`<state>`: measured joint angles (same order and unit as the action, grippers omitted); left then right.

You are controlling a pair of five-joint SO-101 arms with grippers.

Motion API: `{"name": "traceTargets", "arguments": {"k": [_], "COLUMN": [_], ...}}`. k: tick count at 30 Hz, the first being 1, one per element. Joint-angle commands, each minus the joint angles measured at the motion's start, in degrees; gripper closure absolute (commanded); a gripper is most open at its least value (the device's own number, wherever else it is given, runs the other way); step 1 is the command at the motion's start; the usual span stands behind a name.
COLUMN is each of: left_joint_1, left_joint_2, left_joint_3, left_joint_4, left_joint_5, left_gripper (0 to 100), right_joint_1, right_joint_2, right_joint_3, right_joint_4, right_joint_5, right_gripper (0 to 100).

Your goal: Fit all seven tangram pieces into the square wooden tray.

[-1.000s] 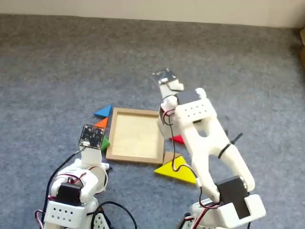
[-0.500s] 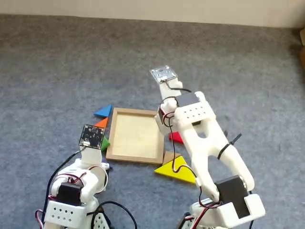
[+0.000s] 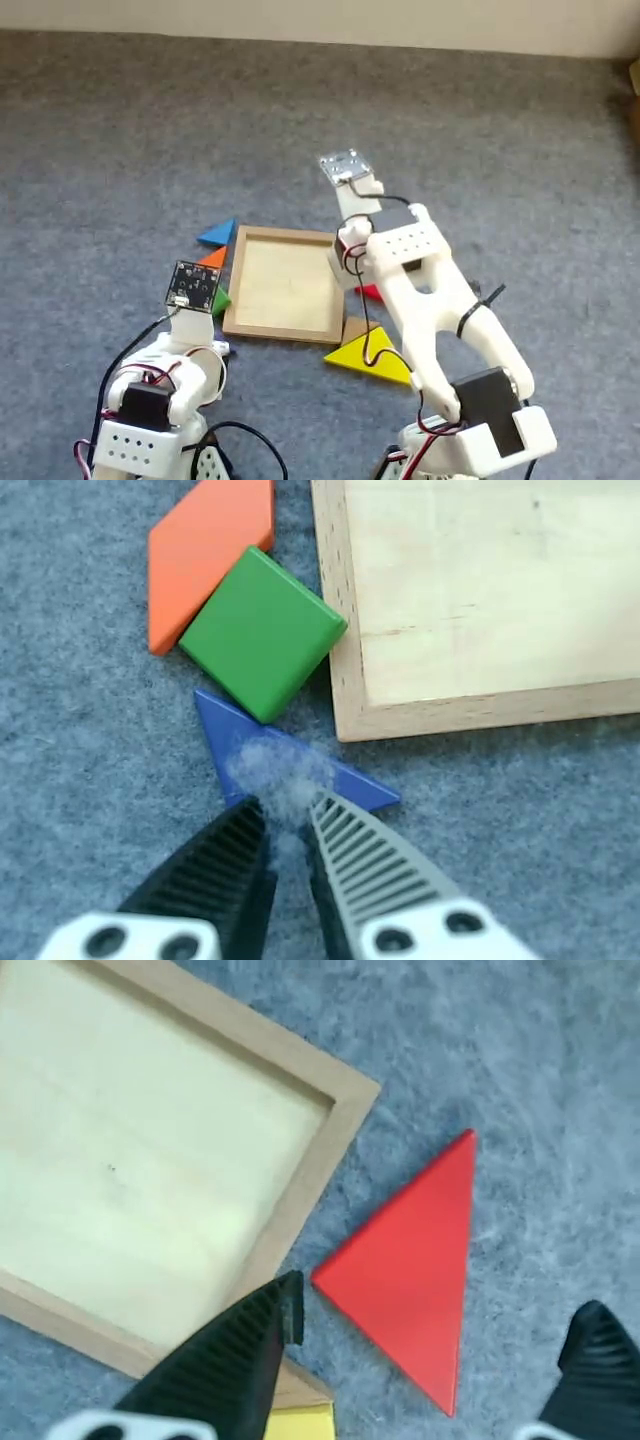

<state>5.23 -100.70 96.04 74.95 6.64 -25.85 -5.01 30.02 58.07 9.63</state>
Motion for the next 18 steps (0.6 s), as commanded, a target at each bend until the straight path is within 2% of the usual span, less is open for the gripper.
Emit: {"name": "traceTargets", "arguments": {"k": [1,9,18], "left_joint_1": [-0.04,-0.04,-0.04], "left_joint_2": [-2.24,-2.24,-2.24], "left_joint_3": [1.19,1.19,1.19], "left_joint_4": [0.26,0.26,0.26], "left_joint_5": [0.62,0.62,0.62], "left_gripper": [98,98,98], "right_joint_1": [0.92,0.92,1.27], "right_joint_2": [-0.75,7.43,11.03], "right_joint_3": [0.92,2.51,-4.35], "right_joint_4": [-3.38,-4.35,-0.66], "right_joint_5": [1.76,2.11,2.11], "right_gripper": [61.1,61.2,61.2]}}
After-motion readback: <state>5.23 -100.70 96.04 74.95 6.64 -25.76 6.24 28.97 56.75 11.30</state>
